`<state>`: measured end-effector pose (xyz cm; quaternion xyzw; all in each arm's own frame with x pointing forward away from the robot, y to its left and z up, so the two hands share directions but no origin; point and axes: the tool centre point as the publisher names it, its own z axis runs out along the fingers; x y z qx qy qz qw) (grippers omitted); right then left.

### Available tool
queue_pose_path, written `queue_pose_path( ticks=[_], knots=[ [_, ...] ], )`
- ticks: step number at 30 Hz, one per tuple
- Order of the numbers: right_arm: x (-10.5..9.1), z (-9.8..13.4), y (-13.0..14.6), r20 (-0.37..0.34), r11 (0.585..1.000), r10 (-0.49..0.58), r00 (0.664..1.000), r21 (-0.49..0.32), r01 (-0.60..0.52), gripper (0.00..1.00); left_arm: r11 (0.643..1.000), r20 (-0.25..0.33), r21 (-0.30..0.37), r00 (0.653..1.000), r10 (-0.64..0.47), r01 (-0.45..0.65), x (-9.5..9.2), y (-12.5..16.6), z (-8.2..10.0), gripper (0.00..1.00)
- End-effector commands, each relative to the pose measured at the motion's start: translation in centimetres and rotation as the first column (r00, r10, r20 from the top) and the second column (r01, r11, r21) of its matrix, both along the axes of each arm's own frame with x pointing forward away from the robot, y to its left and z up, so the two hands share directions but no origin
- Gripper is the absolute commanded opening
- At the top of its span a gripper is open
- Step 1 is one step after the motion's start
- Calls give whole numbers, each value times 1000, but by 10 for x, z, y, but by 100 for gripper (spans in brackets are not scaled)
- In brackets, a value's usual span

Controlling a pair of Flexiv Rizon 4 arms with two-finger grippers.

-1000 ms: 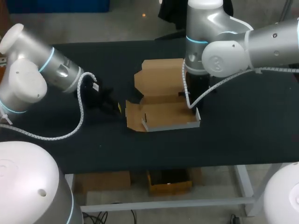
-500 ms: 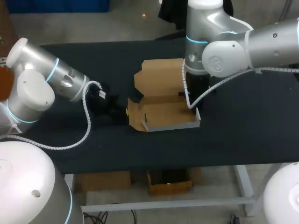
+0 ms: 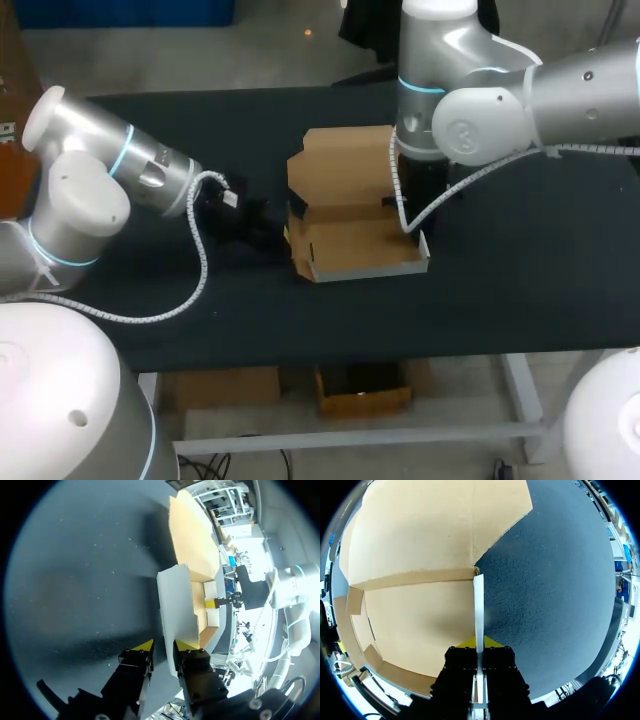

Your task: Assemble the packaging by folding the flat box into shape, placing the metal phone stand inside, and closing the box properly

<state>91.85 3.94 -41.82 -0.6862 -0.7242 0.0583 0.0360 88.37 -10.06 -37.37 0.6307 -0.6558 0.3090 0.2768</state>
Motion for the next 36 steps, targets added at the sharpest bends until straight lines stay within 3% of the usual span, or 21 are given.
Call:
queue_pose_path(
  ticks=[1,11,36],
  knots=[
    [0,0,0,-3,1000,1,1000,0,-1,0,1000,-1,-12,1000,-3,3,2,-4,-1,25],
    [0,0,0,-3,1000,1,1000,0,-1,0,1000,-5,-18,1000,-17,17,2,-20,3,30],
    [0,0,0,-3,1000,1,1000,0,-1,0,977,23,208,998,52,-56,6,-49,4,37]
  ],
)
